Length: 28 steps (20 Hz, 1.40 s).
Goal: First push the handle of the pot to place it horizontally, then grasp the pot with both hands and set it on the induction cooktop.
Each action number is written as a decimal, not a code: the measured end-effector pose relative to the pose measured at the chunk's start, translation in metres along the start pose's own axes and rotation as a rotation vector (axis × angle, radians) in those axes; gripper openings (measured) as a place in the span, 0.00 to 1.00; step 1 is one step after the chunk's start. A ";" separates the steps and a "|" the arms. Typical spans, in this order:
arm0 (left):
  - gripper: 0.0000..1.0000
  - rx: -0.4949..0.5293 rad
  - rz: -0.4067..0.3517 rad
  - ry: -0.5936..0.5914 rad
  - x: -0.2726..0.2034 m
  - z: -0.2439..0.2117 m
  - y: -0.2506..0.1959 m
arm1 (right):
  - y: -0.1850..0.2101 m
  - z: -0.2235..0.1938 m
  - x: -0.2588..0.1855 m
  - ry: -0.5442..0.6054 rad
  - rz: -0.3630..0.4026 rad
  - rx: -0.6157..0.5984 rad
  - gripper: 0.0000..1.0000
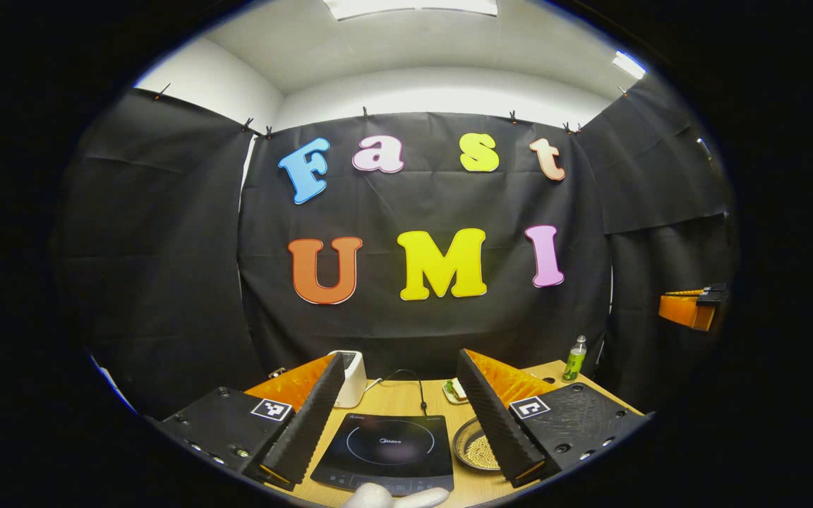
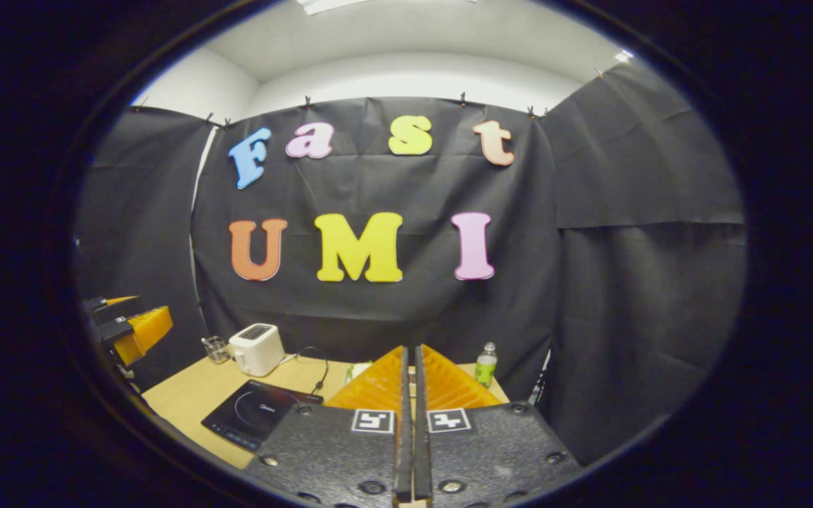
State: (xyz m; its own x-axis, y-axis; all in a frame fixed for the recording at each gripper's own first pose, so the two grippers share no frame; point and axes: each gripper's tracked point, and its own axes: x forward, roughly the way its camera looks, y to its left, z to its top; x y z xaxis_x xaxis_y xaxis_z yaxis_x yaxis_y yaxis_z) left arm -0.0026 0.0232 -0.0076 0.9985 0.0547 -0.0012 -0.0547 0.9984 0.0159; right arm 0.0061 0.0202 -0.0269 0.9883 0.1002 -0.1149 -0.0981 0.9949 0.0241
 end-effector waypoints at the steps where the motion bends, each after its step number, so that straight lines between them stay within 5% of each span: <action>1: 0.96 -0.005 0.000 0.002 -0.001 -0.002 0.001 | 0.006 -0.006 0.003 0.024 0.022 0.015 0.01; 9: 0.96 -0.015 0.030 0.020 -0.002 -0.012 0.012 | 0.068 -0.067 0.028 0.175 0.191 0.014 0.00; 15: 0.96 -0.020 0.065 0.045 -0.006 -0.024 0.026 | 0.122 -0.155 0.044 0.357 0.317 -0.005 0.04; 28: 0.96 -0.016 0.119 0.076 -0.010 -0.033 0.048 | 0.150 -0.332 0.039 0.732 0.362 -0.056 0.04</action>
State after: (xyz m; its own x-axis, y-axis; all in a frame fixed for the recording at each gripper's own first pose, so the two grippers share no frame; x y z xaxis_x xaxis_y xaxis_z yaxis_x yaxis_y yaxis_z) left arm -0.0157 0.0709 -0.0400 0.9819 0.1732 -0.0764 -0.1733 0.9849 0.0046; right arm -0.0088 0.1776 -0.3575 0.5692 0.3794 -0.7295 -0.4216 0.8964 0.1372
